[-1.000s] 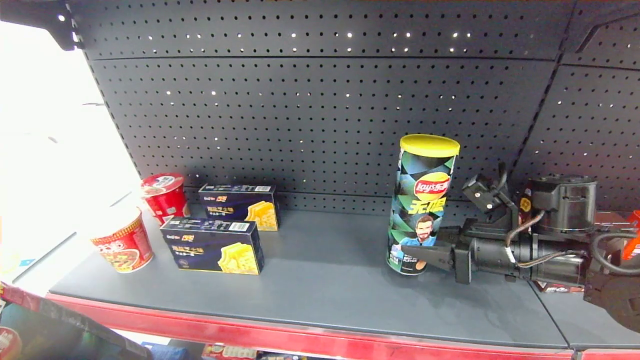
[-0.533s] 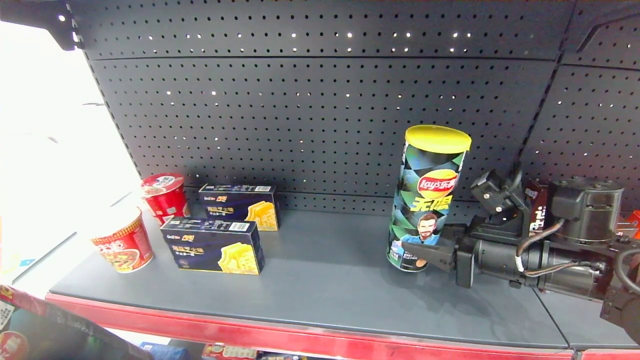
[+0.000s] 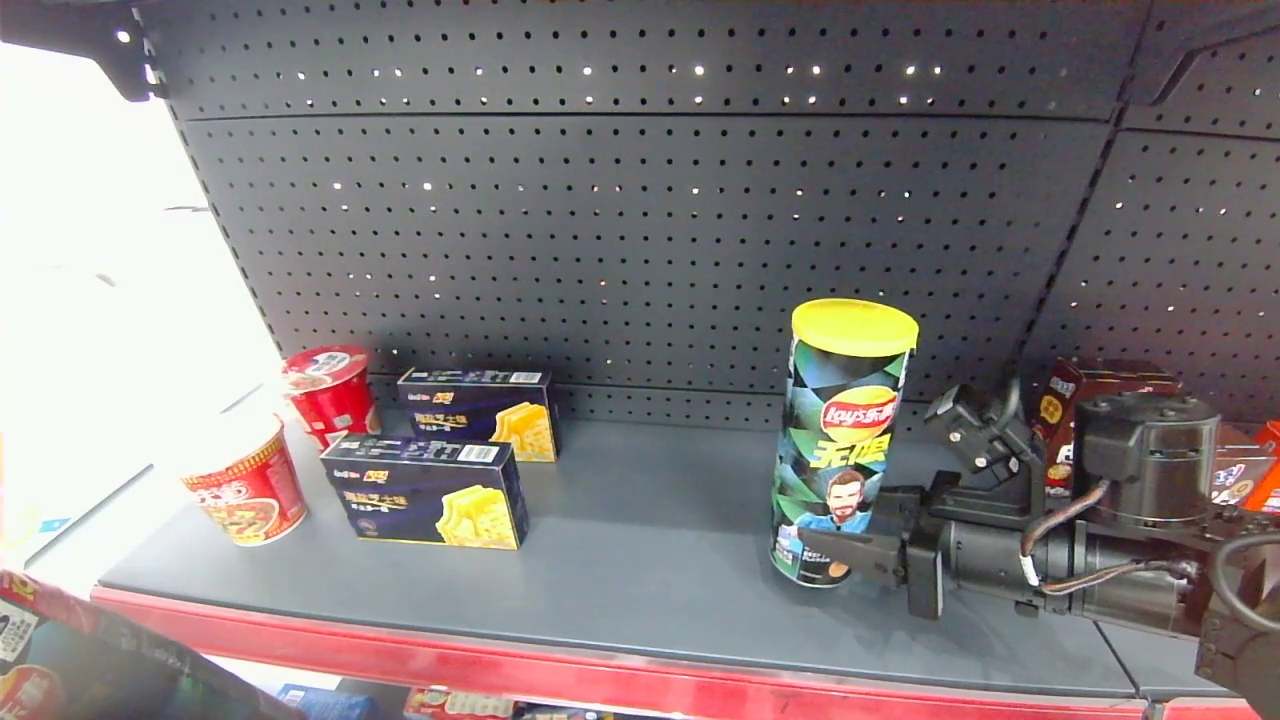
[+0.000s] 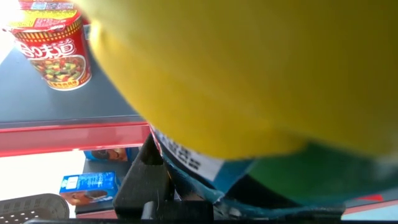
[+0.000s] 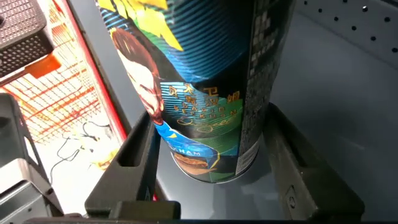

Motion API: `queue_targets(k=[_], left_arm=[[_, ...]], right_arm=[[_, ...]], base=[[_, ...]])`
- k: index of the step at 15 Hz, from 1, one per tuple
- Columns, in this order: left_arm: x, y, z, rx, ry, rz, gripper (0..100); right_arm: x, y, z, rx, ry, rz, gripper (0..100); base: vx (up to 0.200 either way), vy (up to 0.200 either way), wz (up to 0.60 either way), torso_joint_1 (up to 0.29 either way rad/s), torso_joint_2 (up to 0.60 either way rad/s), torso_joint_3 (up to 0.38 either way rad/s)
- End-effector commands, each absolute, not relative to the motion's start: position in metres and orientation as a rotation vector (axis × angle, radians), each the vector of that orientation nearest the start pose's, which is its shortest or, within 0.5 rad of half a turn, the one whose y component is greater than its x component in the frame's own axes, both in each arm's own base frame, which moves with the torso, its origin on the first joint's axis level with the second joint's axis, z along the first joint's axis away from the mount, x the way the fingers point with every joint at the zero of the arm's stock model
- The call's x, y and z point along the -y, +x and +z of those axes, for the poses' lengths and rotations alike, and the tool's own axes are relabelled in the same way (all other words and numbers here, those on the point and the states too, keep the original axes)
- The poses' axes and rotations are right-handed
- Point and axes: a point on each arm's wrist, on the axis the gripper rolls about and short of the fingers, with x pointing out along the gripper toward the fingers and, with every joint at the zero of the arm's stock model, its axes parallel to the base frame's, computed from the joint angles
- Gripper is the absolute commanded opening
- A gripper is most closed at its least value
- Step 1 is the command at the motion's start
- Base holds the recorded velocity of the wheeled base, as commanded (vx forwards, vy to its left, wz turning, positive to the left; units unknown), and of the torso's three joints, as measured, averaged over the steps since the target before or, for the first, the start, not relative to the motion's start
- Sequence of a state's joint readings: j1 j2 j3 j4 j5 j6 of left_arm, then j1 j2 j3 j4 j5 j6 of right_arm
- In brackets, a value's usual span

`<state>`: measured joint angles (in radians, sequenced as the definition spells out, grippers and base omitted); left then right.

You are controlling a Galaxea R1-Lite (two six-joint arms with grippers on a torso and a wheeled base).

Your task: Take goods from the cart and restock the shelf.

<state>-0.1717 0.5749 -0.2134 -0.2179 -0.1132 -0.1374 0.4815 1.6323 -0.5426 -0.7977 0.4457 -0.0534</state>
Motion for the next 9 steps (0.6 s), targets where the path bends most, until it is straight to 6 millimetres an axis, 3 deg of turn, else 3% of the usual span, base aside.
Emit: queue_targets(k=[1,5,9], left_arm=[[0.009,0.039,0.158,-0.163,-0.133,-0.274,0],[0.009,0.039,0.158,-0.164,-0.137,-0.269,0],[0.009,0.039,0.157,-0.167,-0.137,-0.269,0]], right_arm=[[-0.135,0.235,0.137,-0.311,-0.056,0.932,0],[-0.147,0.243,0.124,-0.307,-0.060,0.954,0],[-0.149,0.237,0.120,-0.329,-0.049,0.970,0]], base=[[0.000,0.000,0.00,0.000,0.00,0.000],[0.000,0.000,0.00,0.000,0.00,0.000],[0.000,0.000,0.00,0.000,0.00,0.000]])
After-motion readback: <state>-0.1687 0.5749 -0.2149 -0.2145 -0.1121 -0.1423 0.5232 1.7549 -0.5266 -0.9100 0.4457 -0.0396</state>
